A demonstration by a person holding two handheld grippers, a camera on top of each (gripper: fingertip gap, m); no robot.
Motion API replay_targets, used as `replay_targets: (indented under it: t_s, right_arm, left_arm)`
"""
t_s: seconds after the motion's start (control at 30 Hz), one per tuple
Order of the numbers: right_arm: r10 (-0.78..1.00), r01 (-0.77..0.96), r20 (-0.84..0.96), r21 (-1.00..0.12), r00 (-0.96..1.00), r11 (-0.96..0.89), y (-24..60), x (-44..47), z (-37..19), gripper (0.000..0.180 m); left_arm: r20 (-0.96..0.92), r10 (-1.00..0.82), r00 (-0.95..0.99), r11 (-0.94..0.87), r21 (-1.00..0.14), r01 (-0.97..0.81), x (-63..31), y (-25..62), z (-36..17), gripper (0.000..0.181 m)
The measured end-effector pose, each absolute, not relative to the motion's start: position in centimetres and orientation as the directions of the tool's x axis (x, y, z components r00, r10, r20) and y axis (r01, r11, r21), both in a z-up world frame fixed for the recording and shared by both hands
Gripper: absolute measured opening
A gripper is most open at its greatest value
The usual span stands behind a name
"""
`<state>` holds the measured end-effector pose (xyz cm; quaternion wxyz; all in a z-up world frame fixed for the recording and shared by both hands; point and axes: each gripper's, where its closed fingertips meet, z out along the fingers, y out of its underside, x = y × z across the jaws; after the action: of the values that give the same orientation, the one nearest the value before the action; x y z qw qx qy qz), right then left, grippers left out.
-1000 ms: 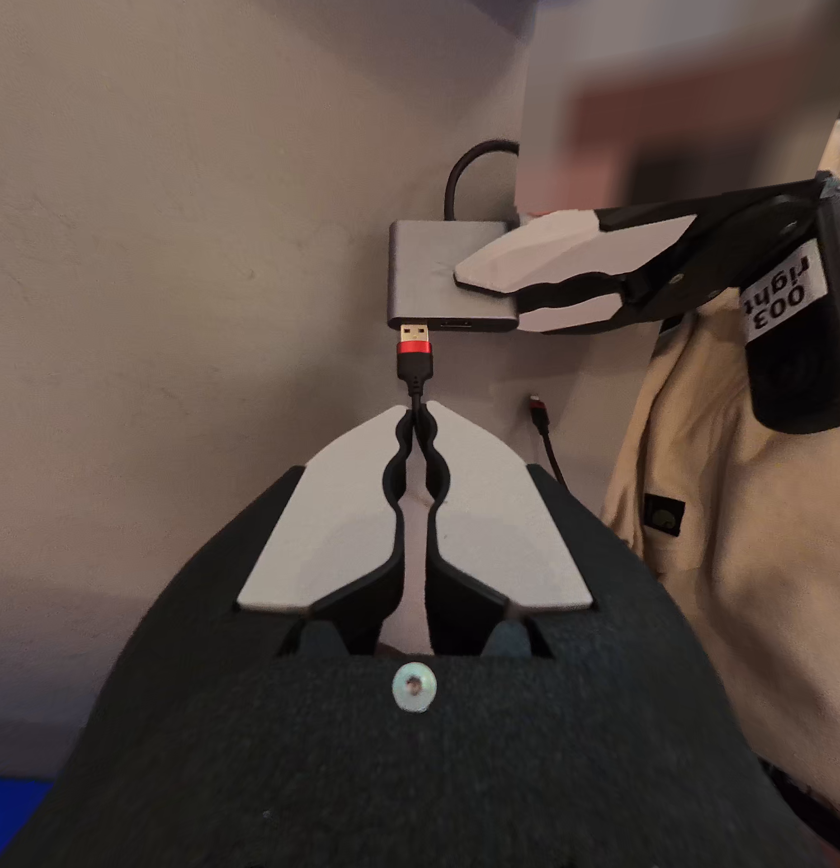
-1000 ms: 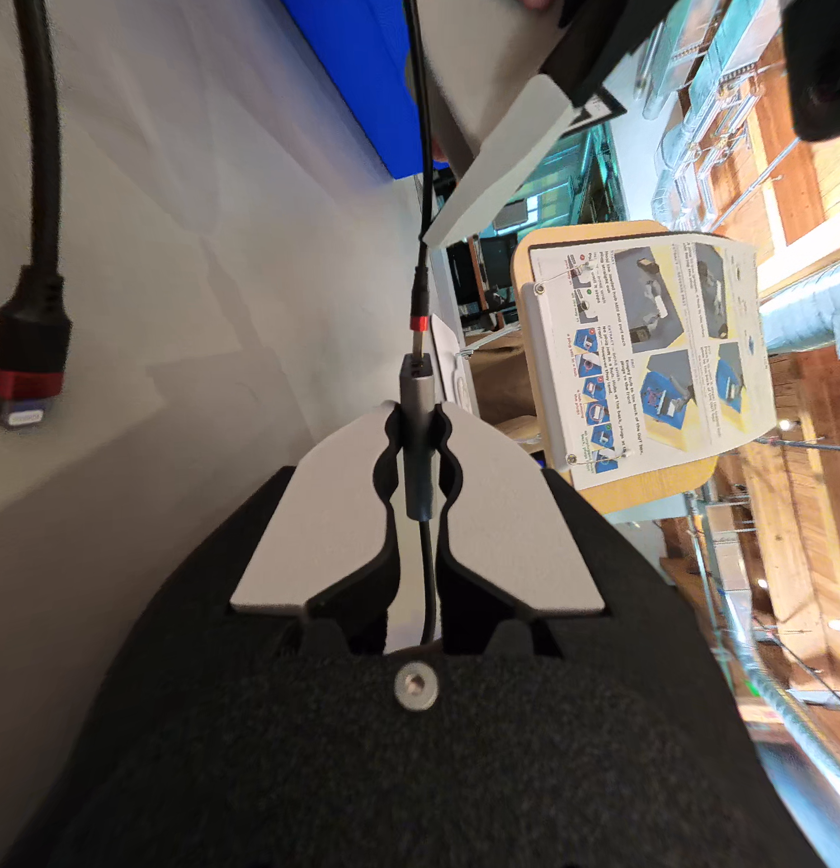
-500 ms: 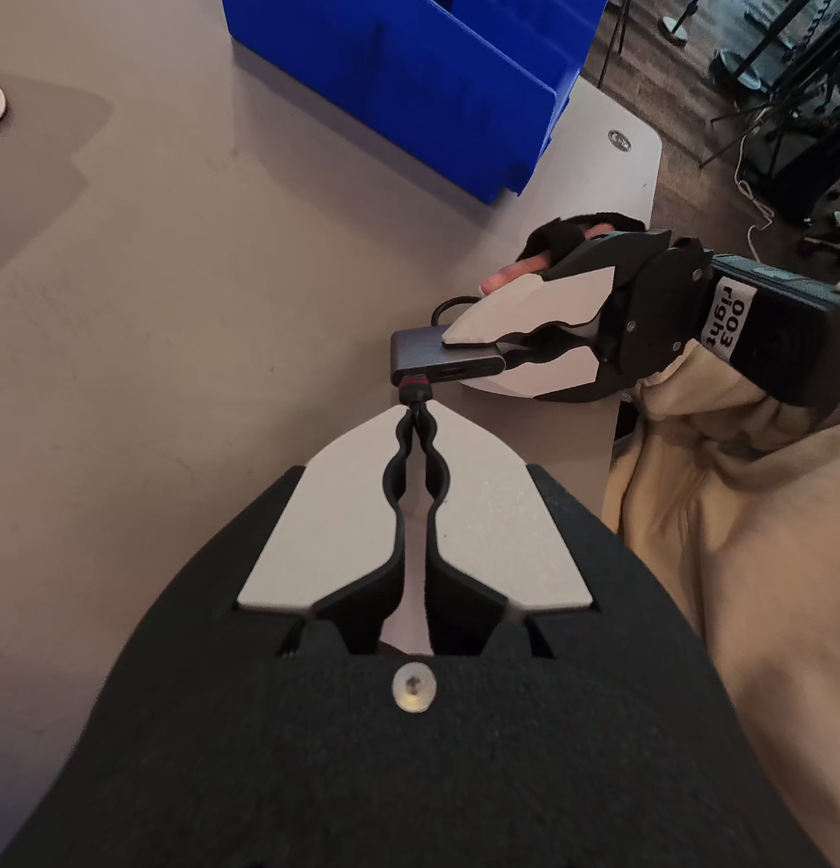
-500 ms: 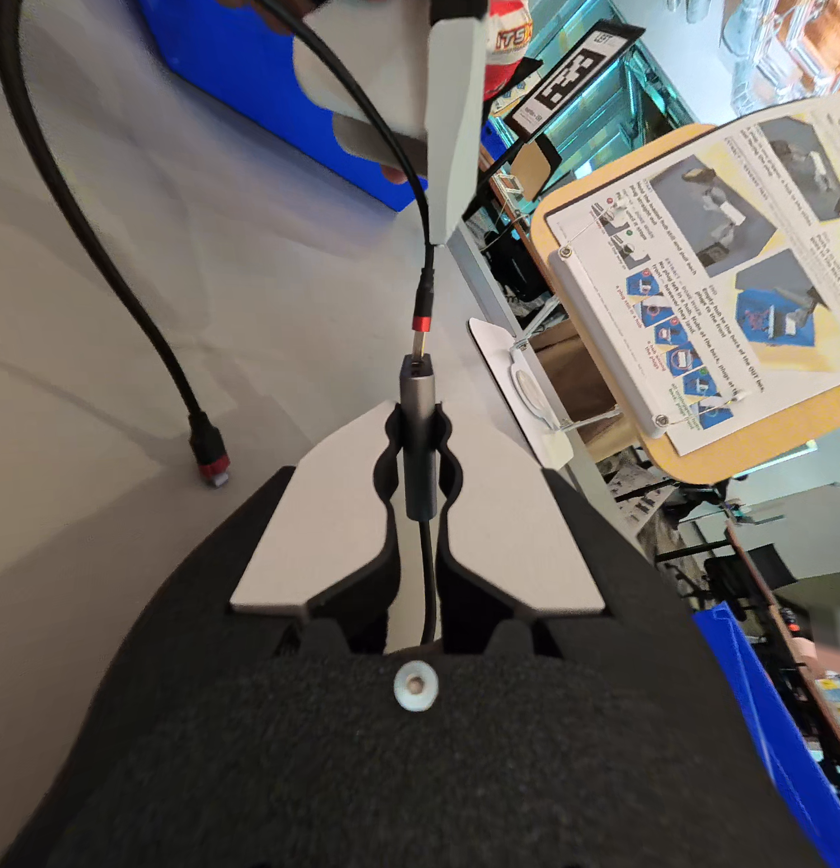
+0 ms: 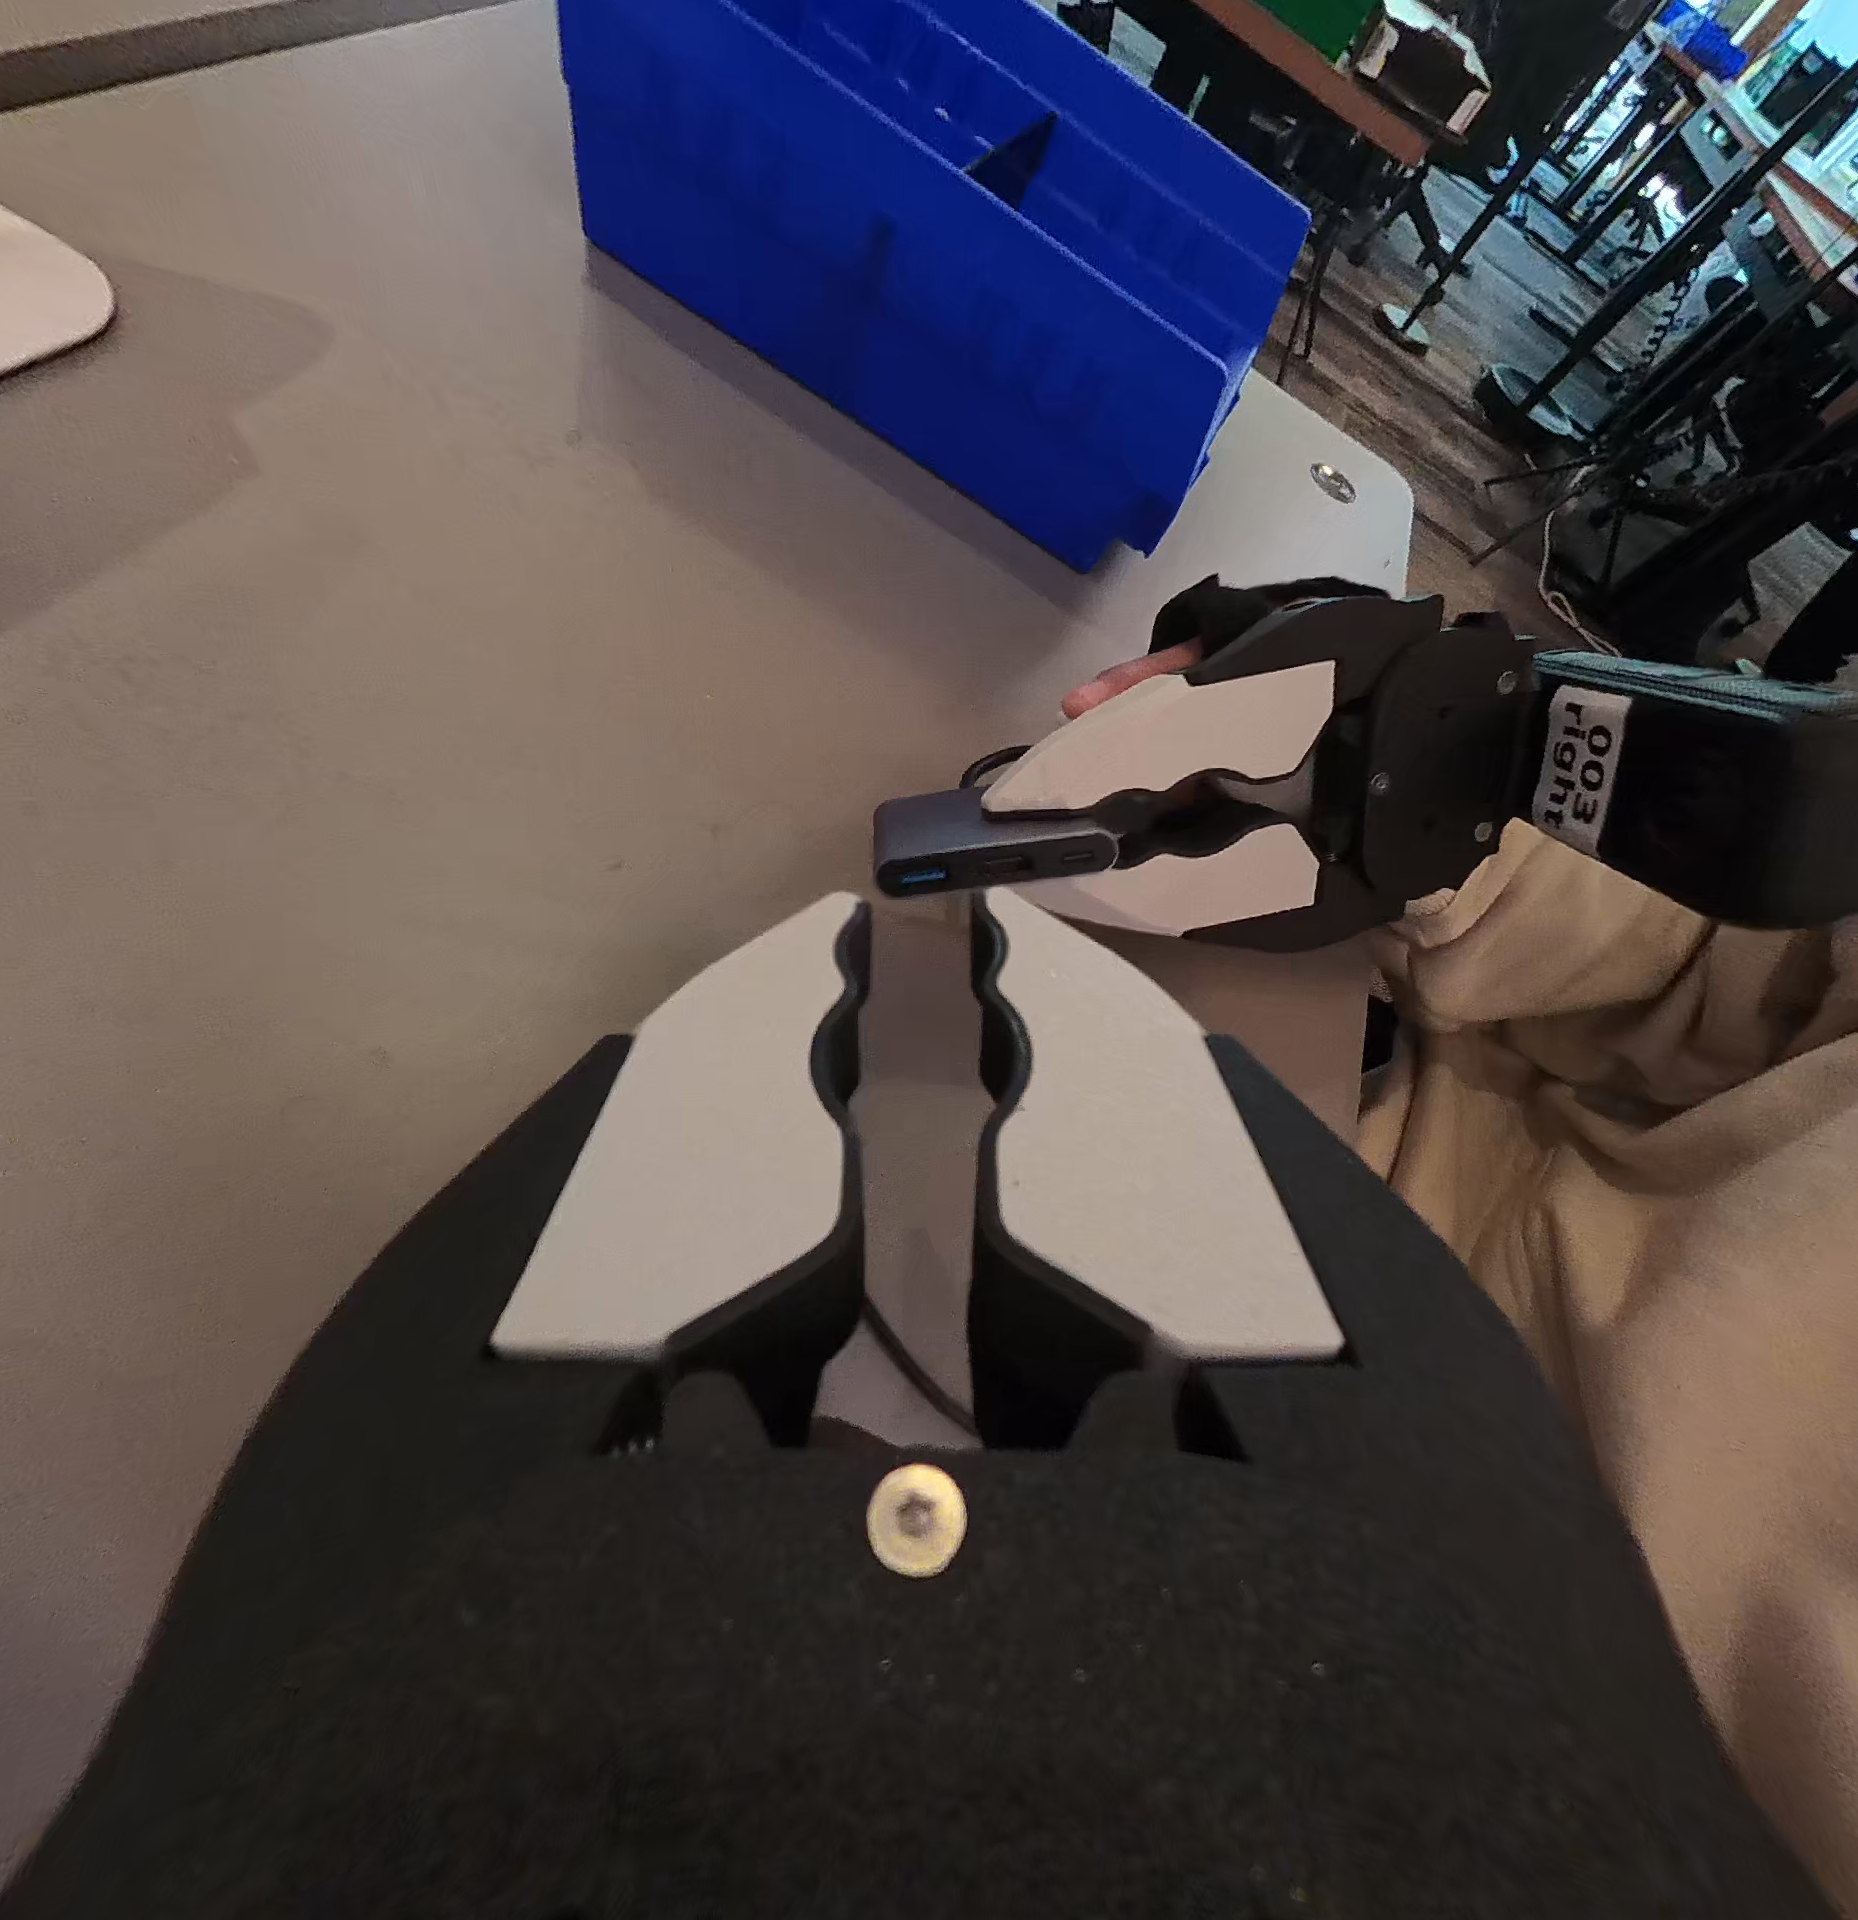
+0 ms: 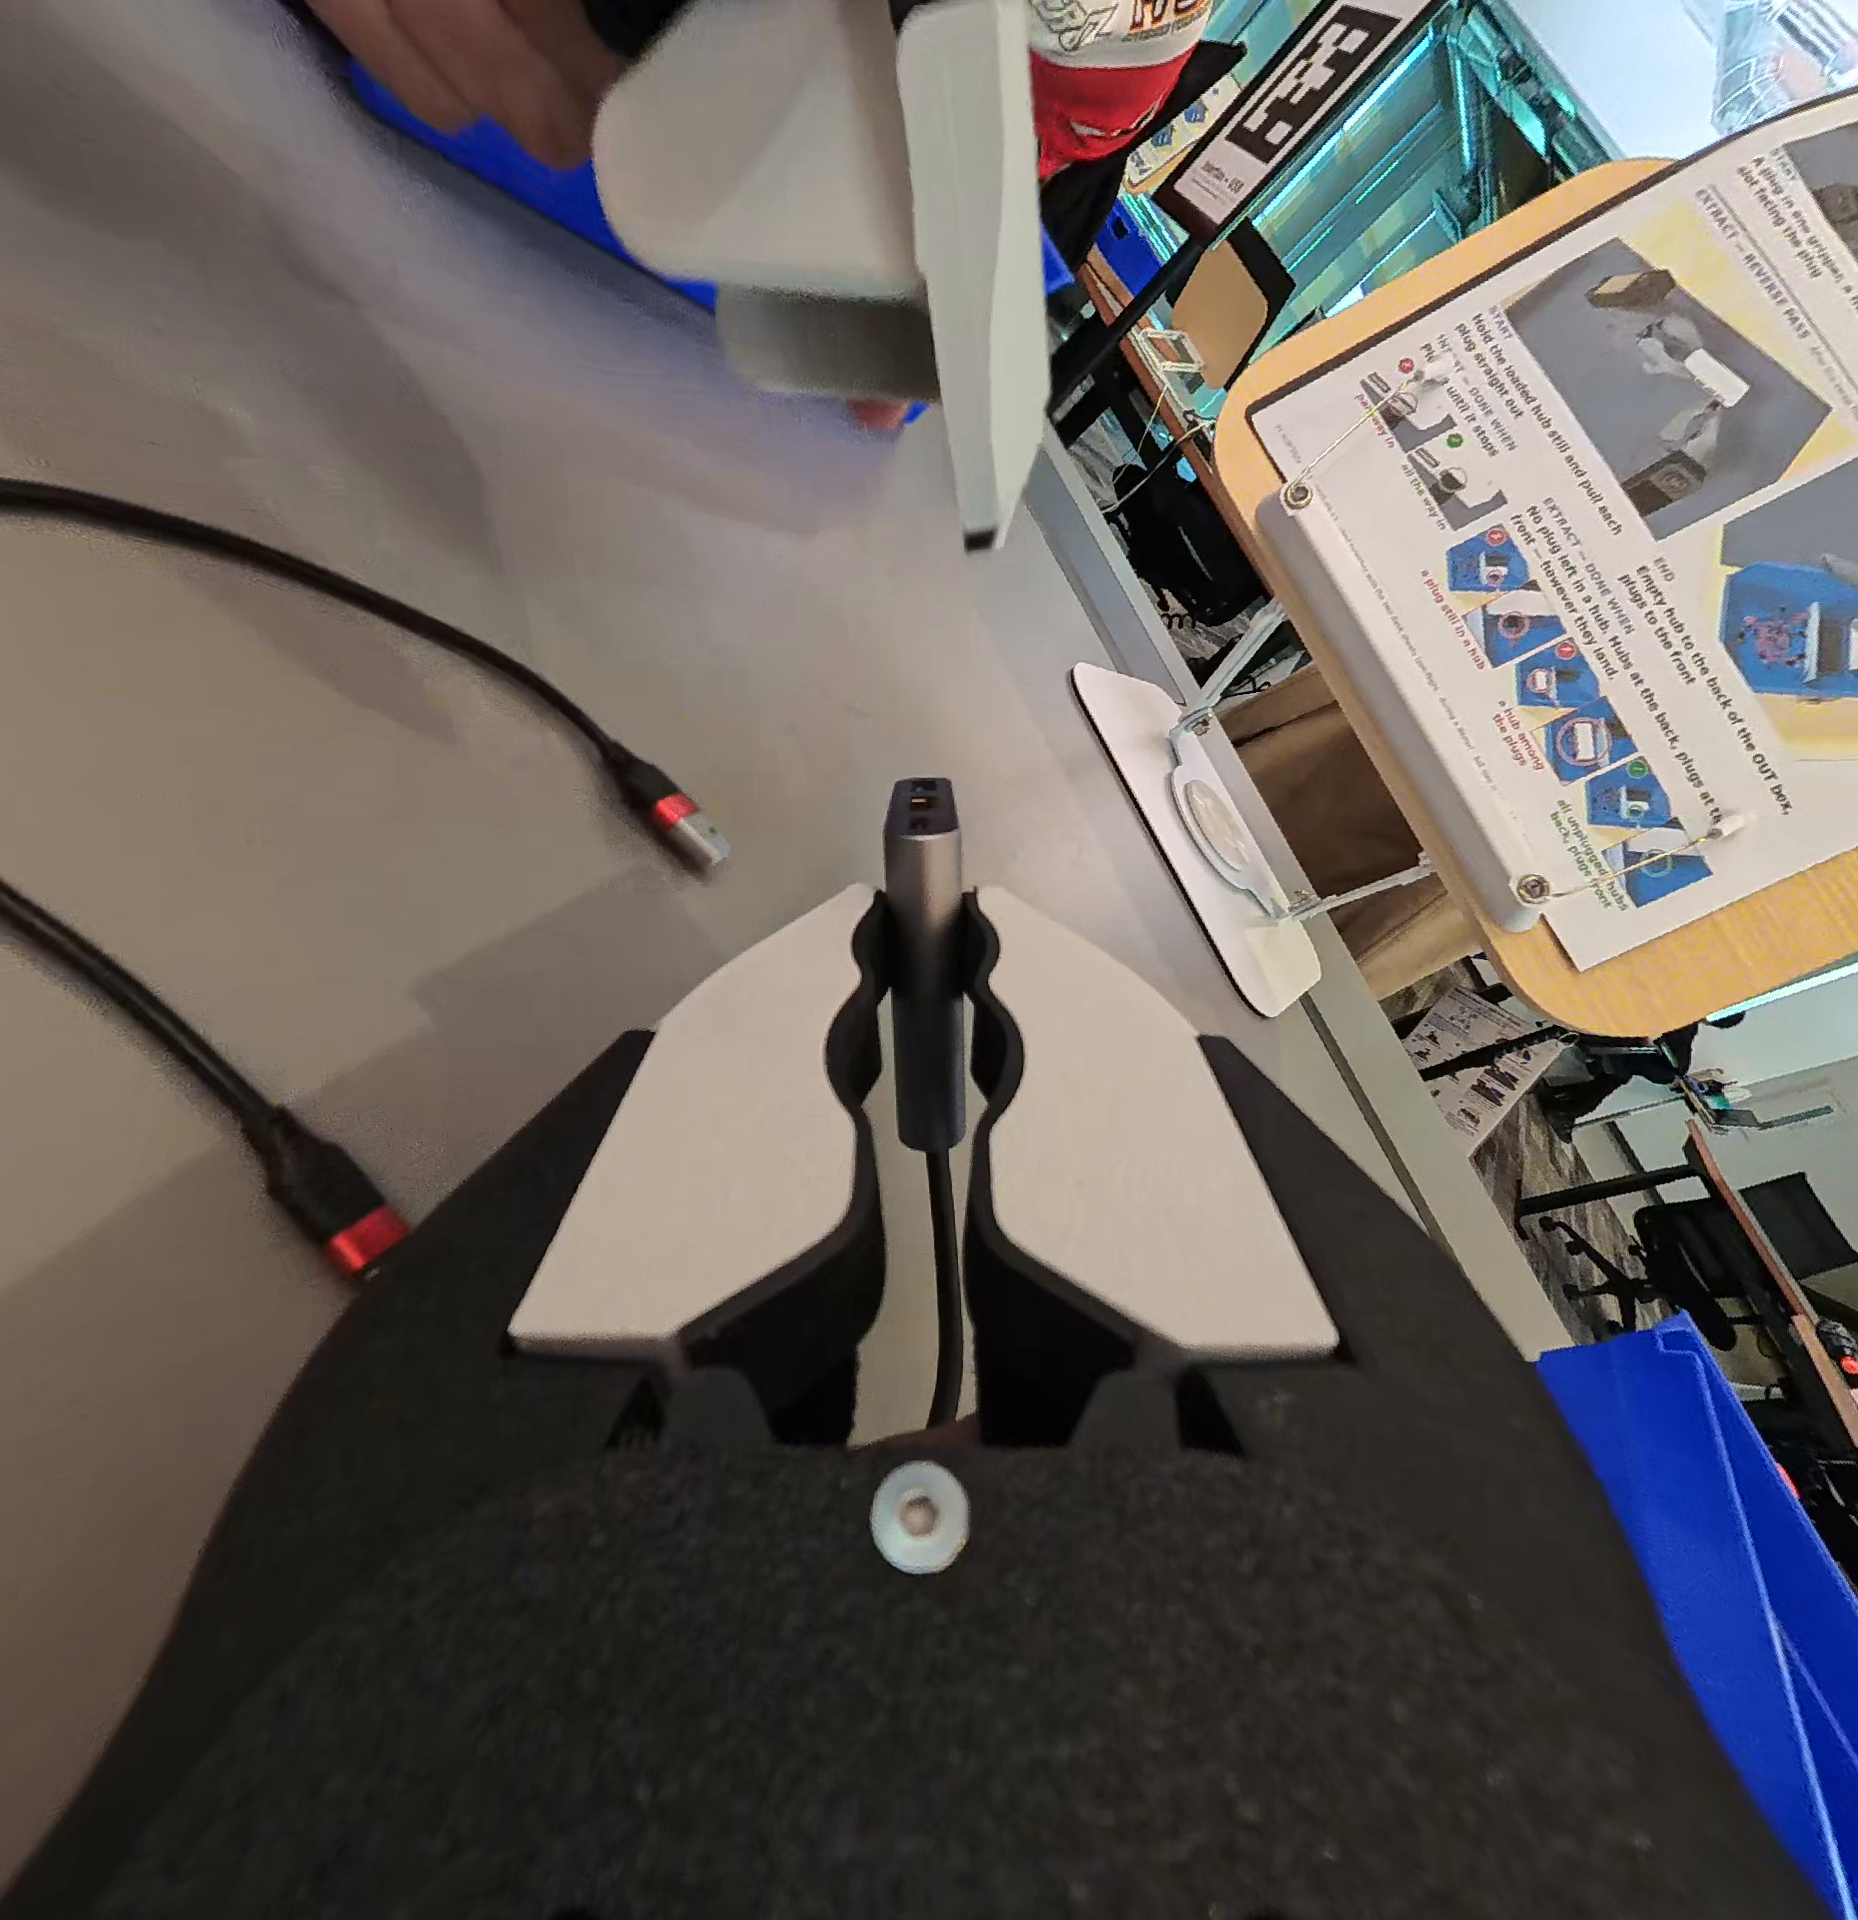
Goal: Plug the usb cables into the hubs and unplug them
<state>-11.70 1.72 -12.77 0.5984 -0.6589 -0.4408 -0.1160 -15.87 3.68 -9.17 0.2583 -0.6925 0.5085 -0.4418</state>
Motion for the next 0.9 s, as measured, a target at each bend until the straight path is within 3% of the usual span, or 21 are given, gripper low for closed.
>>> replay_targets:
  t_s: [0.17, 0.4, 0.57, 0.63, 0.67, 0.9]
  right_arm:
    - [0.439, 0.728, 0.686, -0.678, 0.58, 0.099, 1.8, -11.5, -12.9, 0.012]
    - [0.442, 0.735, 0.69, -0.671, 0.572, 0.098, 1.9, -11.6, -13.1, 0.012]
    - [0.441, 0.739, 0.696, -0.666, 0.566, 0.102, 1.8, -11.7, -13.1, 0.012]
    - [0.441, 0.74, 0.696, -0.665, 0.566, 0.101, 1.8, -11.6, -13.2, 0.012]
    - [0.441, 0.74, 0.696, -0.665, 0.566, 0.101, 1.8, -11.6, -13.2, 0.012]
    - [0.452, 0.749, 0.703, -0.654, 0.549, 0.109, 1.7, -11.9, -13.4, 0.012]
  left_arm:
    - [0.268, -0.948, 0.174, -0.32, -0.802, -0.505, -18.5, 3.5, -11.3, 0.032]
    - [-0.002, -0.962, 0.273, -0.169, -0.781, -0.602, -19.9, 1.9, -16.3, 0.033]
    - [0.018, -0.953, 0.301, -0.223, -0.712, -0.666, -20.0, 2.2, -18.9, 0.034]
    - [0.051, -0.949, 0.312, -0.257, -0.701, -0.666, -20.0, 2.2, -19.0, 0.026]
    - [0.033, -0.943, 0.33, -0.259, -0.698, -0.668, -20.2, 2.5, -19.1, 0.007]
    - [0.017, -0.961, 0.278, -0.21, -0.696, -0.686, -20.0, 1.3, -19.1, 0.003]
